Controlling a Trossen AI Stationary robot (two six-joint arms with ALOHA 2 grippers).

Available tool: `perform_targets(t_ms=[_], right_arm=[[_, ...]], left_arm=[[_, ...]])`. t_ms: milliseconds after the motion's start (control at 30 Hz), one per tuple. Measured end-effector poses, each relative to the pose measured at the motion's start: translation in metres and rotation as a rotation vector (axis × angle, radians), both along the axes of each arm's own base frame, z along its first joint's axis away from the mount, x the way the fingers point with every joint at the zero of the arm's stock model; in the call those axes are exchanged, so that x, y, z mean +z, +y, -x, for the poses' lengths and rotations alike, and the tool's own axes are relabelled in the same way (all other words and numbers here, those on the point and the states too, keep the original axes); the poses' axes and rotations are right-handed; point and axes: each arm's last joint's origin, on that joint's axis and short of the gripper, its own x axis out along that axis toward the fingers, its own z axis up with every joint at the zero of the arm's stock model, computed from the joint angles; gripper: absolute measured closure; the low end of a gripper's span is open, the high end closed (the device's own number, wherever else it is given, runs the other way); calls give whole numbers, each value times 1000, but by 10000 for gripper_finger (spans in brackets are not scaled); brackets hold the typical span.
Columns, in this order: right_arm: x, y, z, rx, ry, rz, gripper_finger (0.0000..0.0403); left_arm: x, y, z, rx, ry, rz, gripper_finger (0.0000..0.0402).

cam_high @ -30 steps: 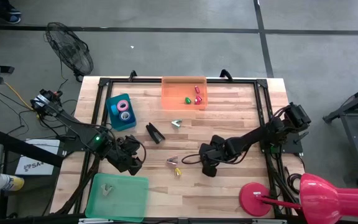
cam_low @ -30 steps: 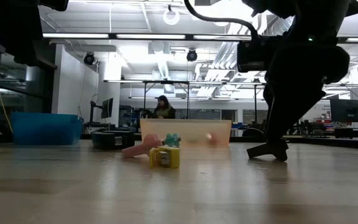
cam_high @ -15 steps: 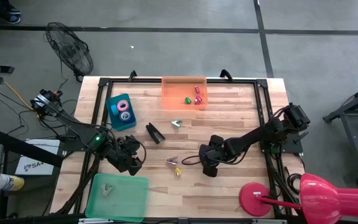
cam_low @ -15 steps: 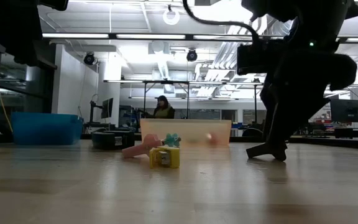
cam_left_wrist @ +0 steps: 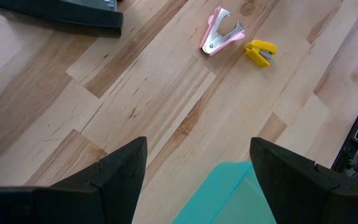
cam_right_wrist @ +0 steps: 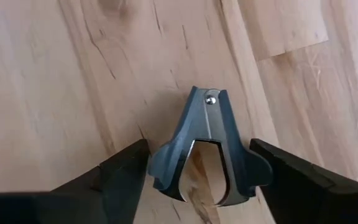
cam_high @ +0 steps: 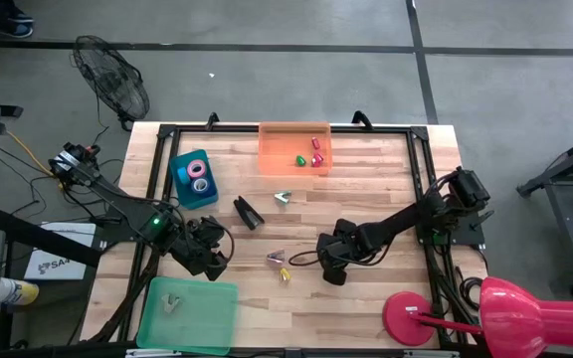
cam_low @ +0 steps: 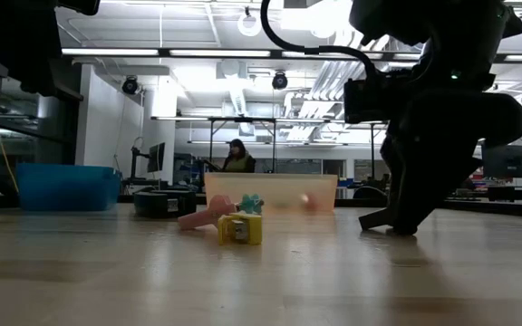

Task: Pick and place Stapler, Stapler remover, tape
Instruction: Put the black staple remover into the green bin

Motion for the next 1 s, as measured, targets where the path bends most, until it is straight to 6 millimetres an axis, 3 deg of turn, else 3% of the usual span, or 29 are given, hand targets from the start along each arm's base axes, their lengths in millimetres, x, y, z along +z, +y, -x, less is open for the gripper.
perform_targets(t_ms=[267, 733, 1000], right_arm=[[0, 0, 0, 2, -1, 2, 206], [1, 1, -3, 7, -24, -22, 299], [3, 4, -7, 26, -57, -86, 310]], left_arm=[[0, 0, 0, -1, 0, -1, 125], [0, 0, 0, -3, 0, -2, 125], [0, 0, 0, -3, 0, -2, 125]])
